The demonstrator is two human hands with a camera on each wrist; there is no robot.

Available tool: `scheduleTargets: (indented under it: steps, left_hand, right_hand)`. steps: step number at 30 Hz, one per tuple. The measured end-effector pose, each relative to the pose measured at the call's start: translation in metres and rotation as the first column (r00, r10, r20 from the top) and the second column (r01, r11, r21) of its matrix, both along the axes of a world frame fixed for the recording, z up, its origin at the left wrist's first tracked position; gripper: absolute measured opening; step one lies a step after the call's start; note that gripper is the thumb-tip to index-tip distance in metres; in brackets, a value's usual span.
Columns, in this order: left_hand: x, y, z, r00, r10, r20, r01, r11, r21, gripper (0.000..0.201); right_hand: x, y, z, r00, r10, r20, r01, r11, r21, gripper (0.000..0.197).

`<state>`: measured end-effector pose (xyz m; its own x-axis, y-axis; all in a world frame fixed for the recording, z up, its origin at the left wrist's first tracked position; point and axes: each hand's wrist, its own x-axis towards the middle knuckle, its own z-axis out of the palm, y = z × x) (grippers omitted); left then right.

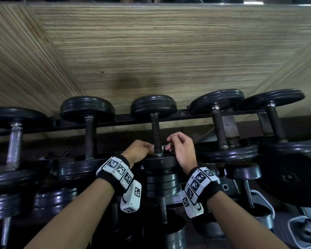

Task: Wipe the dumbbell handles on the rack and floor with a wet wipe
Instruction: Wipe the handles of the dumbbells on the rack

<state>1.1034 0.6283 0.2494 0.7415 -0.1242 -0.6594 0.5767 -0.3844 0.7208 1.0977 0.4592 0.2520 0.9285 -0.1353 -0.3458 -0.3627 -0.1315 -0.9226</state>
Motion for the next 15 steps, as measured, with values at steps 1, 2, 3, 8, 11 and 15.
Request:
scheduleTargets:
  steps: [1,2,3,8,11,15]
  left_hand:
    - [-0.001,0.000,-0.001,0.999,0.037,0.013,-0.037,0.999,-0.021,0.021]
    - [-0.003,0.000,-0.001,0.998,0.047,0.032,-0.047,0.999,-0.013,0.021]
    - [-0.004,0.001,-0.001,0.998,0.038,0.055,-0.039,0.999,0.012,0.023]
    - [-0.008,0.006,0.009,0.994,-0.045,0.104,0.031,0.991,0.131,0.020]
    - [-0.011,0.012,0.025,0.973,-0.150,0.175,0.112,0.972,0.207,0.015]
    - [-0.009,0.014,0.039,0.952,-0.199,0.231,0.165,0.974,0.157,0.015]
  right_hand:
    - [0.000,-0.001,0.000,1.000,0.001,0.000,-0.001,1.000,-0.004,0.024]
    - [0.000,-0.001,-0.001,1.000,0.003,-0.001,-0.003,1.000,-0.009,0.024]
    - [0.001,-0.001,-0.002,1.000,0.006,-0.004,-0.006,1.000,-0.014,0.025]
    - [0.002,-0.002,-0.002,1.000,0.016,-0.005,-0.016,1.000,0.000,0.023]
    - [0.001,-0.003,-0.001,0.999,0.034,0.018,-0.035,0.999,0.014,0.020]
    - [0.001,-0.004,0.007,0.984,0.178,0.030,-0.180,0.981,0.072,0.015]
